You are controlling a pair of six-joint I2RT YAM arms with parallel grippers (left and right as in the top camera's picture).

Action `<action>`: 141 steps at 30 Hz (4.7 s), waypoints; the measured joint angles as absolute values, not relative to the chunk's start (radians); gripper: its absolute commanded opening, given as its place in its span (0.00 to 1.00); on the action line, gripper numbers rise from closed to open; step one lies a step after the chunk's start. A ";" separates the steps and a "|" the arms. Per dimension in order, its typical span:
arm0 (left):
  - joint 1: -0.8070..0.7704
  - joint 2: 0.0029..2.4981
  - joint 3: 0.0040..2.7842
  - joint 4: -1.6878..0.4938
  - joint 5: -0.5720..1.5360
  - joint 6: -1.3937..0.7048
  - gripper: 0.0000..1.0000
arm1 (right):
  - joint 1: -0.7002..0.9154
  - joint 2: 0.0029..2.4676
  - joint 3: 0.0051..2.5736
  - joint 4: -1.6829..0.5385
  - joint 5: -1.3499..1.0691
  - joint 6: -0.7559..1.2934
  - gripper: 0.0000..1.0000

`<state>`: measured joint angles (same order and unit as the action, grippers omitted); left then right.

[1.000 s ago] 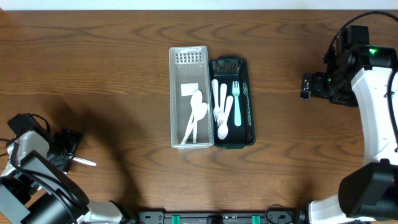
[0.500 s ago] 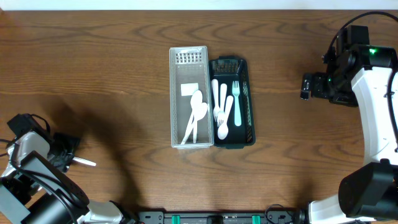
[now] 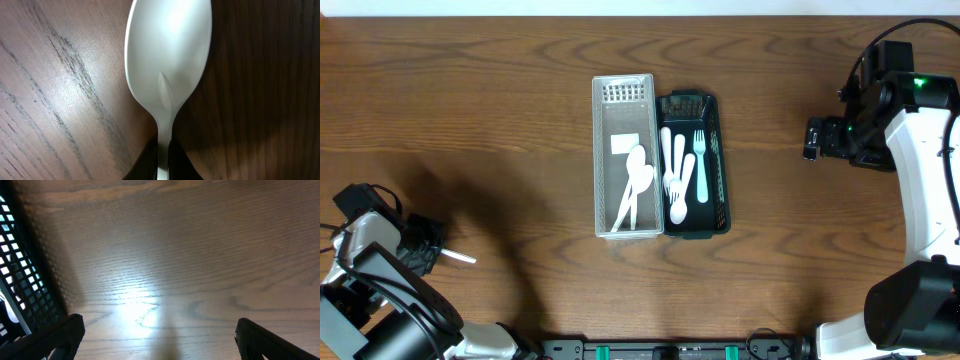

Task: Pack container

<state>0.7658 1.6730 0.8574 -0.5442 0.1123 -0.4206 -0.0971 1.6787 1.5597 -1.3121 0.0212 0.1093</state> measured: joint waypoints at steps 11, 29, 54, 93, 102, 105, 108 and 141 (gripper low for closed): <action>0.650 1.614 0.857 -0.588 0.202 -0.414 0.06 | -0.097 1.679 1.560 -1.311 0.021 0.109 0.99; -0.237 1.322 1.325 -0.945 0.225 -0.270 0.06 | -0.097 1.679 1.559 -1.312 0.021 0.109 0.99; -0.439 1.826 1.429 -0.878 0.117 -0.070 0.35 | -0.097 1.679 1.559 -1.312 -0.004 0.109 0.99; -0.004 1.451 1.430 -0.815 -0.083 -0.068 0.98 | 0.012 1.678 1.555 -0.640 -0.008 0.074 0.99; 0.005 1.429 1.382 -0.794 -0.083 -0.027 0.98 | 0.012 1.650 1.554 -0.761 -0.022 0.025 0.99; 0.005 1.367 1.303 -0.741 -0.083 -0.025 0.98 | 0.013 1.571 1.531 -0.768 -0.027 0.023 0.99; 0.005 1.264 1.212 -0.686 -0.083 -0.025 0.98 | 0.018 1.446 1.473 -0.760 -0.027 0.021 0.99; 0.006 0.249 0.455 -0.592 -0.083 -0.025 0.98 | 0.064 0.313 0.435 -0.715 -0.006 0.017 0.99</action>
<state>0.0055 0.2485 0.4549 -0.5919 -0.0826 -0.0254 0.0635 0.3130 0.4355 -0.7147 -0.0055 0.0170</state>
